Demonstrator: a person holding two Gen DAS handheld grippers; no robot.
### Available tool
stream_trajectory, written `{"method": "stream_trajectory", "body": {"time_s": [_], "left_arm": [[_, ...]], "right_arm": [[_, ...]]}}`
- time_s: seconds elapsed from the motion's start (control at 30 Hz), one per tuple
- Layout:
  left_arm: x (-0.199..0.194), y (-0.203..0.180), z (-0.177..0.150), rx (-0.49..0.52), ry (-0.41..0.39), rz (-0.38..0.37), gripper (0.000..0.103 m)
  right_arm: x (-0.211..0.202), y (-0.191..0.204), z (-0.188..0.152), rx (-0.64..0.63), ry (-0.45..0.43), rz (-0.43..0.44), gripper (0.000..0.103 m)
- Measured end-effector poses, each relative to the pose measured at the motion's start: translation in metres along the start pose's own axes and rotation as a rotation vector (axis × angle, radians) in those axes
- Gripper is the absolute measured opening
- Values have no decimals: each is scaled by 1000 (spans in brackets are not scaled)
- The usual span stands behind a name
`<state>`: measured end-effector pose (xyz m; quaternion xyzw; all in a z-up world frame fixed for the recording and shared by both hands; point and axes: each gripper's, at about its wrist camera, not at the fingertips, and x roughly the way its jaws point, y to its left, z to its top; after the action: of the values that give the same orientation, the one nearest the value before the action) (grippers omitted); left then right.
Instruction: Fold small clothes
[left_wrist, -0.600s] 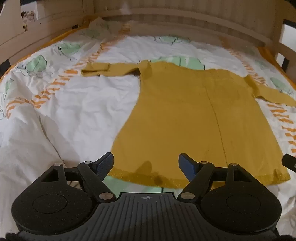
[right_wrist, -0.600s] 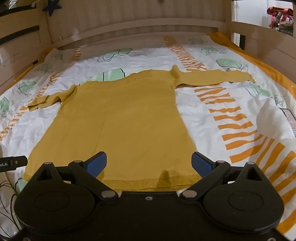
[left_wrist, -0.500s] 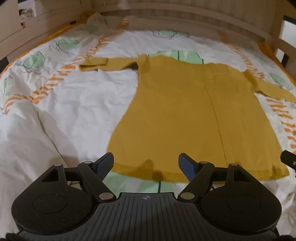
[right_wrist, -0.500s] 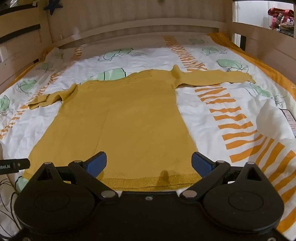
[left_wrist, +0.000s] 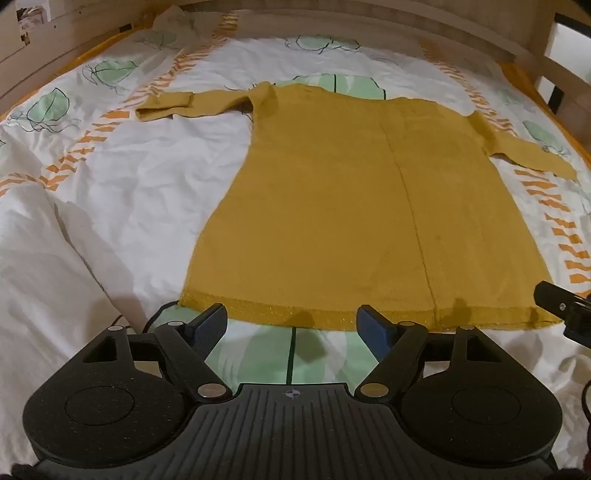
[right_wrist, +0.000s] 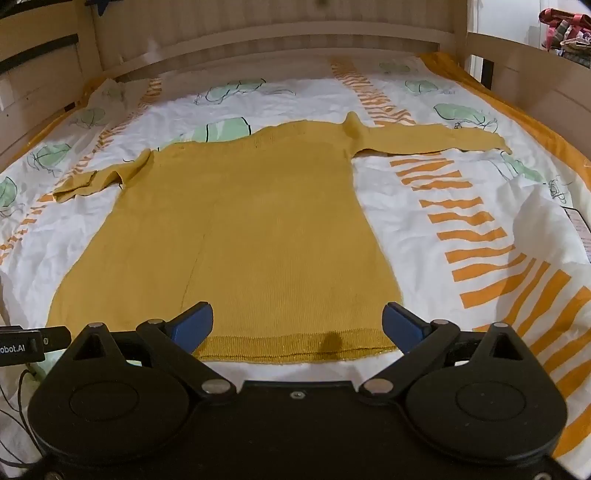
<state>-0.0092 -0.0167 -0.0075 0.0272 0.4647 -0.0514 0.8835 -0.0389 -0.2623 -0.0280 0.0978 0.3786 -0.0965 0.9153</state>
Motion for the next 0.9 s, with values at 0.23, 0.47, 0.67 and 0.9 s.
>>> {"method": "stream_trajectory", "body": {"time_s": [0.23,0.47,0.67,0.9], "left_arm": [[7,-3,-1,14,41,18,76],[6,-1,-1,14,47,11,76],[7,-1,-2,17,50,11,76],[8,-3,-2,18,54,9,76]], "right_arm": [[3,1,-1,3,20,4,99],[4,0,-1,6,31,10,99],[4,3,0,1,35,15,99],[5,4,0,0,41,20,99]]}}
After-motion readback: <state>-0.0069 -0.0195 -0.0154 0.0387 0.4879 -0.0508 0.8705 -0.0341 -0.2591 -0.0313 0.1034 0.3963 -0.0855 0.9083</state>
